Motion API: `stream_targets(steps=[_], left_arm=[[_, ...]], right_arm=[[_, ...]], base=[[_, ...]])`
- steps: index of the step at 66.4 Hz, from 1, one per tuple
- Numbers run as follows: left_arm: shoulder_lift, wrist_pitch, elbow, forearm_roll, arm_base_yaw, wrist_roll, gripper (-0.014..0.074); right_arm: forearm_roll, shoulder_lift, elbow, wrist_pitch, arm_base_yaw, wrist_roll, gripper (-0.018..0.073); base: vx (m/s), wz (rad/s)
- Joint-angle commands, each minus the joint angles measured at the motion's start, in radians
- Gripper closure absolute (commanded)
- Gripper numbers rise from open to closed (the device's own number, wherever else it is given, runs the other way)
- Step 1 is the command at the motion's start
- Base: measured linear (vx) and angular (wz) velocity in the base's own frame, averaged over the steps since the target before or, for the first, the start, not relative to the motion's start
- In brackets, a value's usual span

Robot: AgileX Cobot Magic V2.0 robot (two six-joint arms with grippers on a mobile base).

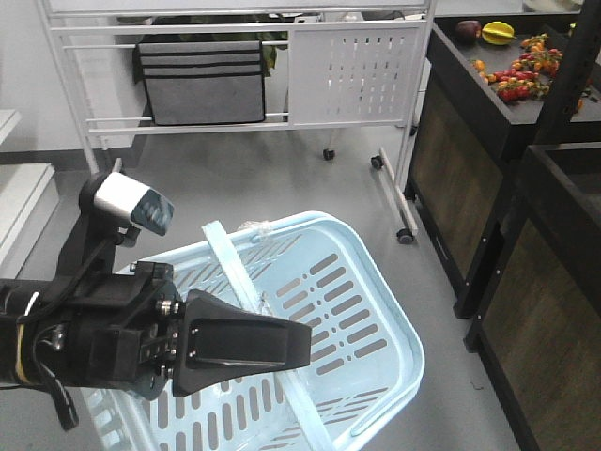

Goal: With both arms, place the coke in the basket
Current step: 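Turn the base away while holding the basket in the left gripper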

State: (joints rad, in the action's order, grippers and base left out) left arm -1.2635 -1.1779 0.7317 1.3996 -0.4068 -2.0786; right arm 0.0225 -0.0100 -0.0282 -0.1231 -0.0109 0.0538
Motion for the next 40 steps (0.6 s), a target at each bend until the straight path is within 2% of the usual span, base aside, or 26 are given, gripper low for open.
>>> stream_targets(steps=[1,40], left_arm=[[0.026,-0.203,0.027,-0.088,-0.005,0.002,0.0603],[0.026,-0.203,0.027,-0.088,-0.005,0.002,0.0603]], right_arm=[[-0.002,-0.018,-0.009,0.078,0.0,0.0,0.0564],[-0.002,-0.018,-0.009,0.078,0.0,0.0,0.0564]], base=[[0.22,-0.18],[0.24,-0.14]])
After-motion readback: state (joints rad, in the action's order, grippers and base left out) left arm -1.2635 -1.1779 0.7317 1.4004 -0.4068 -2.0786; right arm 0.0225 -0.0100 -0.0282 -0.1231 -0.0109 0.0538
